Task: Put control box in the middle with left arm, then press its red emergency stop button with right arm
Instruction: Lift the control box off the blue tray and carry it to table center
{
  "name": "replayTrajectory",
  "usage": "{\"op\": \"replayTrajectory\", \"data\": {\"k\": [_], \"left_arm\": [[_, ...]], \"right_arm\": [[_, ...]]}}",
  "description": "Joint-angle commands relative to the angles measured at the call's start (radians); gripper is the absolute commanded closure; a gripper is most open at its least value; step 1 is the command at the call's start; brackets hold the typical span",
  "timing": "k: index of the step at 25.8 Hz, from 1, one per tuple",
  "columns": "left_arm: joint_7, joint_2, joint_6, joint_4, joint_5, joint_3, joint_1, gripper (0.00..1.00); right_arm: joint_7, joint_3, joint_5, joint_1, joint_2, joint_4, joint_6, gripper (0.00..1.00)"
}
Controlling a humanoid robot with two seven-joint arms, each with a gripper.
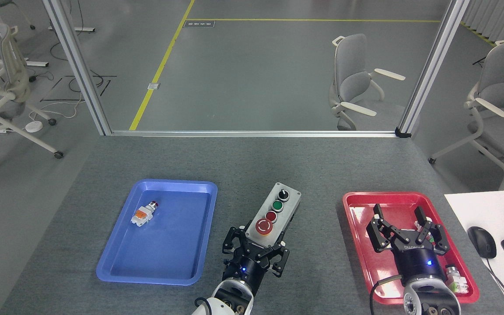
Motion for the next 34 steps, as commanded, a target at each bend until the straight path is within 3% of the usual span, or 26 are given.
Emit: {"op": "replayTrajectory", "data": {"k": [1,10,22,23,25,30,31,34], "left_arm": [[-0.006,-0.002,0.003,0.070,0.002,-0.091,-0.038,1.00],[-0.086,-0.003,-0.003,0.172,0.010,-0.247,-0.114,1.00],[-0.098,-0.005,-0.039,0.248,0.059,-0.249,-0.145,1.00],[-0.106,-0.003,-0.039,0.251,0.059,-0.249,-0.145,0.91],[-0.112,-0.003,-0.031,0.251,0.059,-0.249,-0.145,0.55],[-0.106,-0.002,-0.026,0.241,0.059,-0.249,-0.145,0.12],[-0.107,-0.002,-0.026,0.238,0.057,-0.250,-0.144,0.07],[-0.109,-0.002,-0.036,0.219,0.057,-0.252,-0.134,0.06]], "right_arm": [[-0.002,0.000,0.000,-0.001,0.001,0.000,0.000,0.01],[-0.002,0.000,0.000,-0.001,0.000,0.000,0.000,0.01],[-0.006,0.000,0.000,0.000,-0.002,0.000,-0.002,0.01],[-0.006,-0.001,0.000,0.000,-0.002,0.000,-0.002,0.01],[-0.006,0.000,0.000,0.000,-0.003,0.003,-0.002,0.01],[-0.005,0.000,0.000,0.000,-0.002,0.008,0.000,0.01],[-0.005,0.000,0.000,0.000,-0.003,0.008,0.000,0.01],[-0.005,-0.001,0.000,0.000,-0.002,0.008,0.000,0.01]]}}
